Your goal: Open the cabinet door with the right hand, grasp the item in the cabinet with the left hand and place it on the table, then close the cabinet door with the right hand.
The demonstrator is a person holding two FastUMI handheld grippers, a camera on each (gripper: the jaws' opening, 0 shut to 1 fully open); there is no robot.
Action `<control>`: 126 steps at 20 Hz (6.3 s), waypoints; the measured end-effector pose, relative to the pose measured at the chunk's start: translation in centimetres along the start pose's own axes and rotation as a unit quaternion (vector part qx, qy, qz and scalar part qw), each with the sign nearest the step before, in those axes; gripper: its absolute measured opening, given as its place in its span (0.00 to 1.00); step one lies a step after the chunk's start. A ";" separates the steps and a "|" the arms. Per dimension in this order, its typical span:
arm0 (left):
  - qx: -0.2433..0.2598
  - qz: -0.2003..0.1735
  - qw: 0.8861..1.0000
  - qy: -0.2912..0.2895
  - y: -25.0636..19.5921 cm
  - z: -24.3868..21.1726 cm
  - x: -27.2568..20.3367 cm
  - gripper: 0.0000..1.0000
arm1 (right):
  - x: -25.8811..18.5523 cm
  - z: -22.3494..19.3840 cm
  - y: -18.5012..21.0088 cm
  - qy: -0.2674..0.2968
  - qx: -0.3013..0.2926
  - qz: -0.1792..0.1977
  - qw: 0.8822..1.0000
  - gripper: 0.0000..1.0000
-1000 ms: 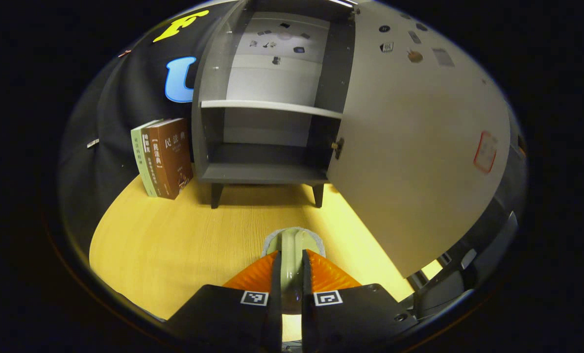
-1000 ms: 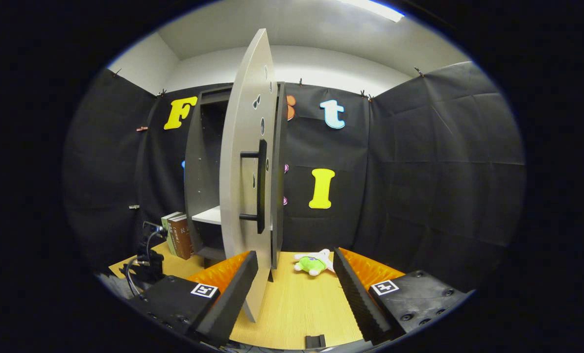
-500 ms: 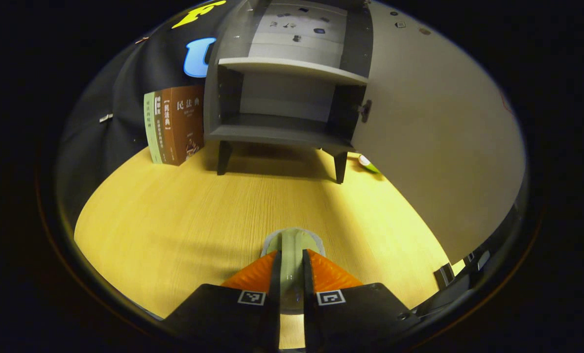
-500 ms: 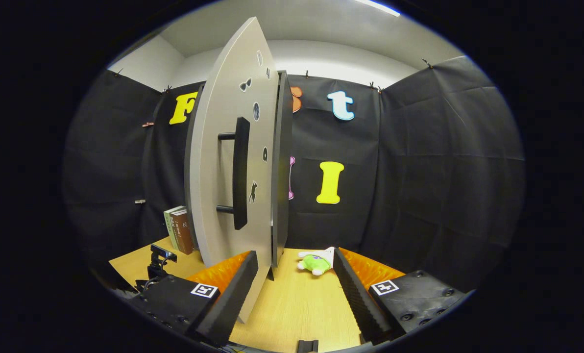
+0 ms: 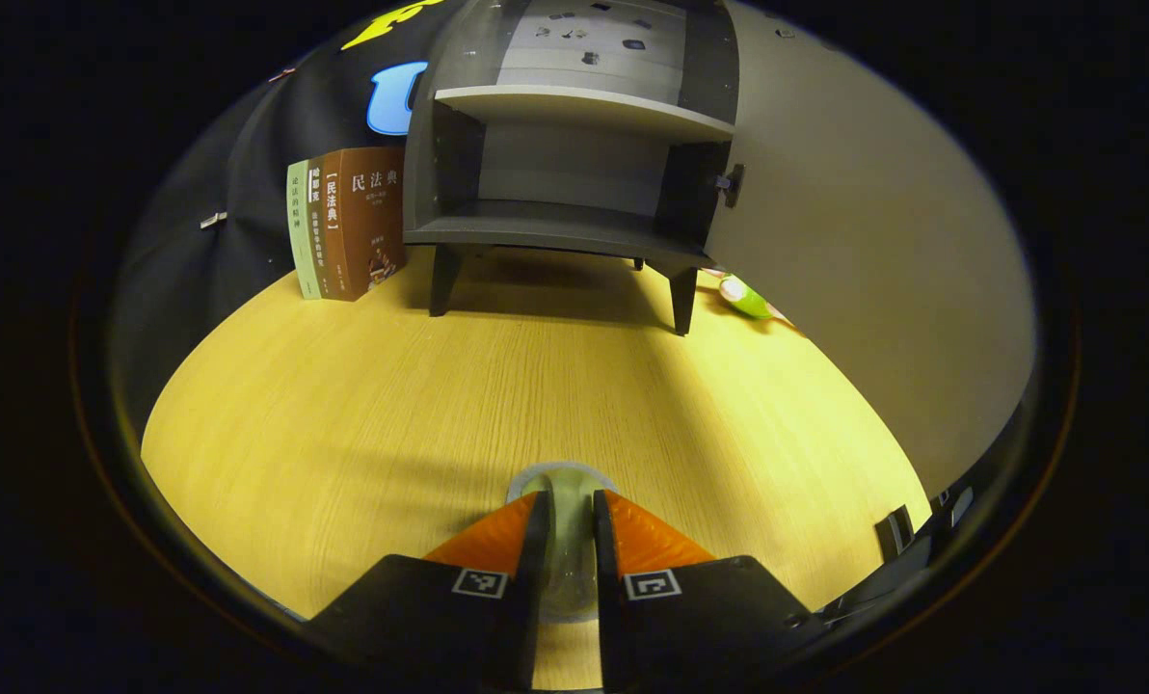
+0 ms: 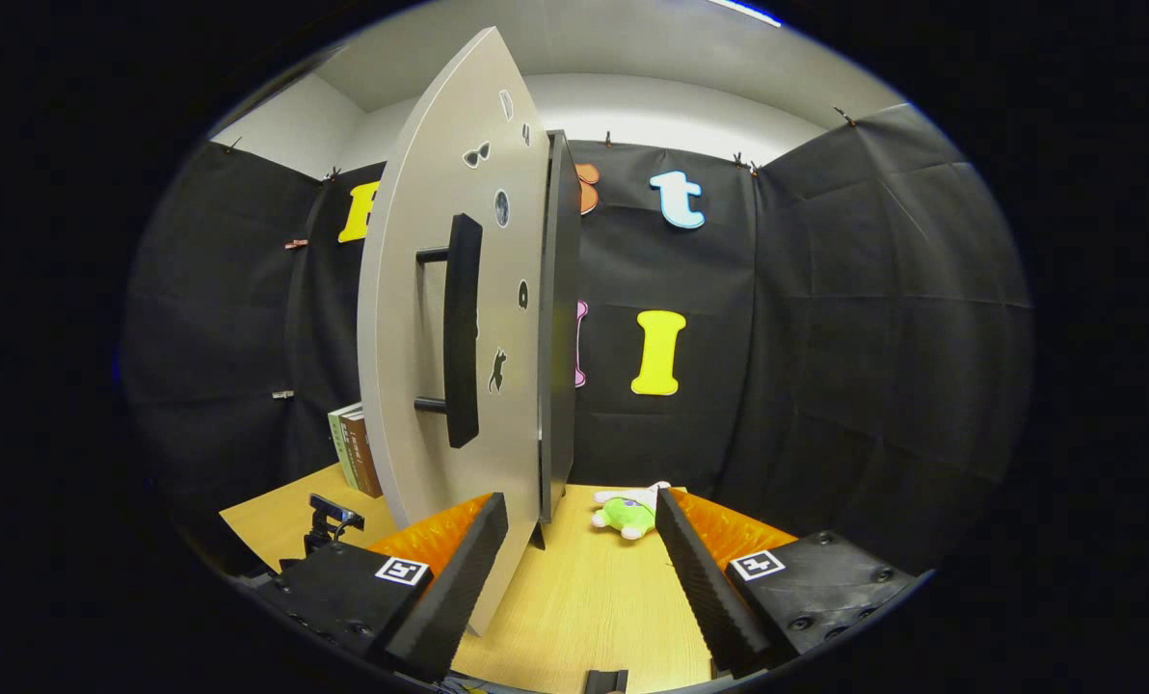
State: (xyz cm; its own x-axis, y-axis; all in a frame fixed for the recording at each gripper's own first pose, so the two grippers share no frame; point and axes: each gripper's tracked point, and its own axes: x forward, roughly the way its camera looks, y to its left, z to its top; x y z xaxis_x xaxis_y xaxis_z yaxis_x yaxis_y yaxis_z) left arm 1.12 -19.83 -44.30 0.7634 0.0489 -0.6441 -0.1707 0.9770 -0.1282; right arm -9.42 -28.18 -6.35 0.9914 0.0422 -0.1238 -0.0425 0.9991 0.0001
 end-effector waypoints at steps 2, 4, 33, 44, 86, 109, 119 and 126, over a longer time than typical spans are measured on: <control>-0.006 -0.003 1.000 0.000 -0.1 0.0 -0.4 0.37 | -0.2 0.0 0.1 0.000 -0.001 0.004 1.000 0.97; 0.000 -0.014 1.000 0.003 -0.5 0.2 -1.2 0.50 | -0.4 0.1 0.6 0.000 0.003 0.014 1.000 0.97; 0.084 0.018 0.938 -0.336 0.1 30.0 -32.0 0.97 | 2.6 3.4 7.4 -0.038 0.048 0.208 0.976 0.96; 0.086 -0.047 0.949 -0.301 6.9 31.5 -27.6 0.95 | 4.5 3.2 18.4 -0.023 0.044 0.204 0.978 0.97; 0.067 -0.108 0.940 -0.318 6.8 34.3 -26.4 0.95 | 10.2 5.4 17.6 -0.084 -0.022 0.050 0.995 0.97; 0.097 -0.076 0.935 -0.333 6.7 34.8 -27.2 0.95 | 8.7 6.5 16.1 -0.100 -0.015 0.005 0.995 0.97; 0.112 -0.072 0.933 -0.333 6.5 35.0 -27.8 0.95 | 8.7 5.9 17.4 -0.087 -0.024 0.023 0.996 0.97; 0.112 -0.070 0.933 -0.334 6.9 35.2 -27.7 0.94 | 8.7 6.1 17.5 -0.087 -0.021 0.022 0.996 0.97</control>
